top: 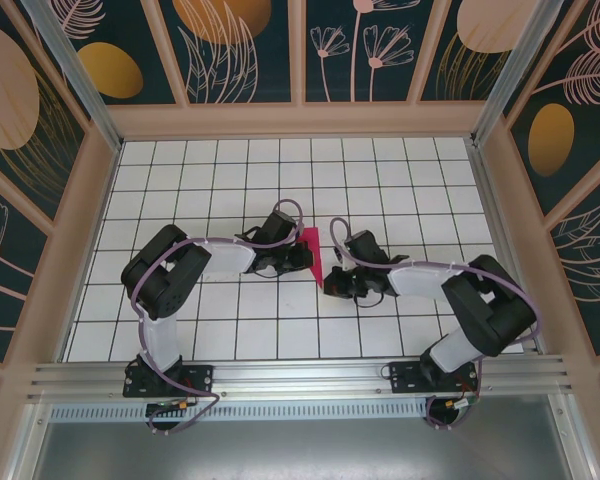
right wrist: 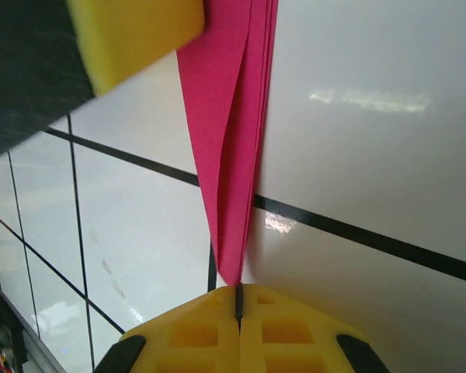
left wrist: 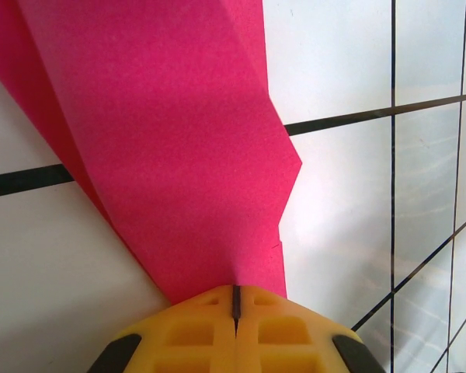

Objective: Fold a paper plane with a square sheet of paper (pick it up from the middle)
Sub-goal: Fold the wing for the fifth time at the center of the table.

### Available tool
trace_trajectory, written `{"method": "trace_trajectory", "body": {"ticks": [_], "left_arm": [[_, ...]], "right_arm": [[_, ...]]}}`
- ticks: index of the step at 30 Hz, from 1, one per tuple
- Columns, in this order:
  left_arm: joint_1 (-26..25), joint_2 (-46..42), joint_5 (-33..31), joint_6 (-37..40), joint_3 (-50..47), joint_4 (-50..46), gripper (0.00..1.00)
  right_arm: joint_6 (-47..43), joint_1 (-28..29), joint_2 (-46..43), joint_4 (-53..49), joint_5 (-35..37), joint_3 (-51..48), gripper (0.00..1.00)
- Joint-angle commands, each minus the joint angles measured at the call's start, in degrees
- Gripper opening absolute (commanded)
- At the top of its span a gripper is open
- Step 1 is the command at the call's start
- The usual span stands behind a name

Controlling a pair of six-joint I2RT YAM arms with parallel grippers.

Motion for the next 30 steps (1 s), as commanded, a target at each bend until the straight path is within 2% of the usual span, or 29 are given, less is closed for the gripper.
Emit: {"method": "trace_trajectory", "body": {"ticks": [1,9,18,21,30], "left_arm": [[0.83,2.7,-6.55,1.01,-1.82,-6.6,0.07],[0.82,1.8,-5.53,0.6,-0.76,-6.34,0.07],[0.81,0.59,-4.83,-0.3,0.24,-5.64,0.07],[0.95,-0.49,-4.46,0.41,0.33,-5.46,0.08],[1.4,-7.04,-4.14,13.47,3.12,-1.09,0.2]], "right_arm": [[0.89,-0.86,-3.44,-0.67,3.21,2.23,0.0],[2.05,-1.02,4.17,4.8,1.1,6.61,0.0],[0.96,-1.05,9.55,5.62,-2.31,5.57,0.0],[0.27,-1.05,10.5,3.85,-1.43,5.18,0.0],[-1.08,-2.27,10.49,-0.9,1.08,3.59,0.0]]}}
